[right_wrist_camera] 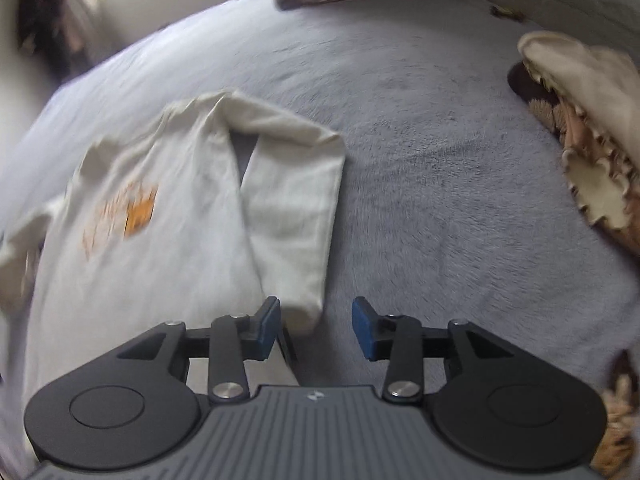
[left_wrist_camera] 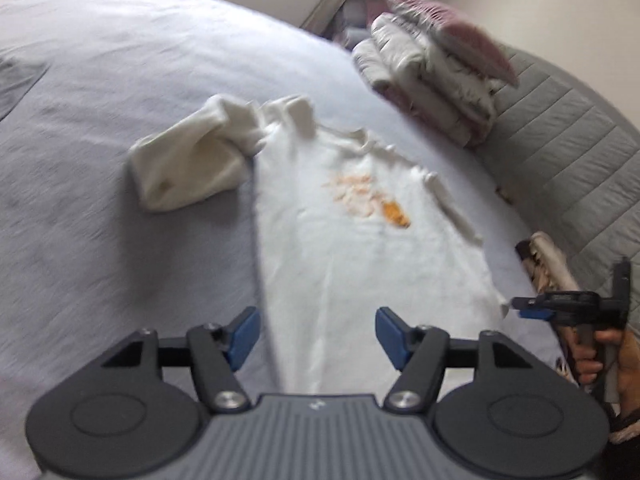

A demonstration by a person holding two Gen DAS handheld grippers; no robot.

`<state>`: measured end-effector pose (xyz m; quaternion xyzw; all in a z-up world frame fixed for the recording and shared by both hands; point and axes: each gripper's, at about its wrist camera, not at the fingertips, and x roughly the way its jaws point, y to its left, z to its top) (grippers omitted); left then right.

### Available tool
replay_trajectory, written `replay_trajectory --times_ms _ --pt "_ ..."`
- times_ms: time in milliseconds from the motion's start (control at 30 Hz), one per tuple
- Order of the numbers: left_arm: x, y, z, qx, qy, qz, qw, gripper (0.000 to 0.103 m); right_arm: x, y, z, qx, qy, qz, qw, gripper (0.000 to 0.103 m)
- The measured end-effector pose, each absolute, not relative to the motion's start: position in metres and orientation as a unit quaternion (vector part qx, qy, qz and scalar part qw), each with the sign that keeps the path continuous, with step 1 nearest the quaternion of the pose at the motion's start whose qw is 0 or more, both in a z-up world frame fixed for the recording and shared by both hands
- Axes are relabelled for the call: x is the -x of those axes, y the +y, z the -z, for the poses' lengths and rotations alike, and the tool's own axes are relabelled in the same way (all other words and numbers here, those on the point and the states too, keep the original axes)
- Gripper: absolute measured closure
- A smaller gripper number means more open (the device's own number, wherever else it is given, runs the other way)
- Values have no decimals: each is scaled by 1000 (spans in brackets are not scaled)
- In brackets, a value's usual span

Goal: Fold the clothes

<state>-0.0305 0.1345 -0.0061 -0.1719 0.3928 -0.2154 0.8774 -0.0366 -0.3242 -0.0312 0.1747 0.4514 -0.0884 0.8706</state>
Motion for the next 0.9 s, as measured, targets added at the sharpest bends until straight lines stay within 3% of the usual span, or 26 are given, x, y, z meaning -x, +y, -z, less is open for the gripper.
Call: replay_trajectory --times_ms 167,233,267,300,467,733,900 --pt "10 89 15 131 371 235 889 34 11 -321 49 -190 454 102 864 60" --pt "2 77 23 117 369 237 891 34 7 -319 53 -181 451 102 868 67" --pt "-3 72 27 114 370 237 891 34 6 -318 53 -173 450 100 870 85" --pt "-7 68 31 113 372 235 891 34 5 -317 53 -165 448 99 873 90" --pt "-23 58 42 101 376 228 893 34 1 -332 39 -124 416 146 889 95" --pt "-33 57 45 100 368 221 898 31 0 -369 23 -129 346 231 900 91" --pt "-39 58 41 100 362 209 903 27 7 -362 19 -137 323 220 910 70"
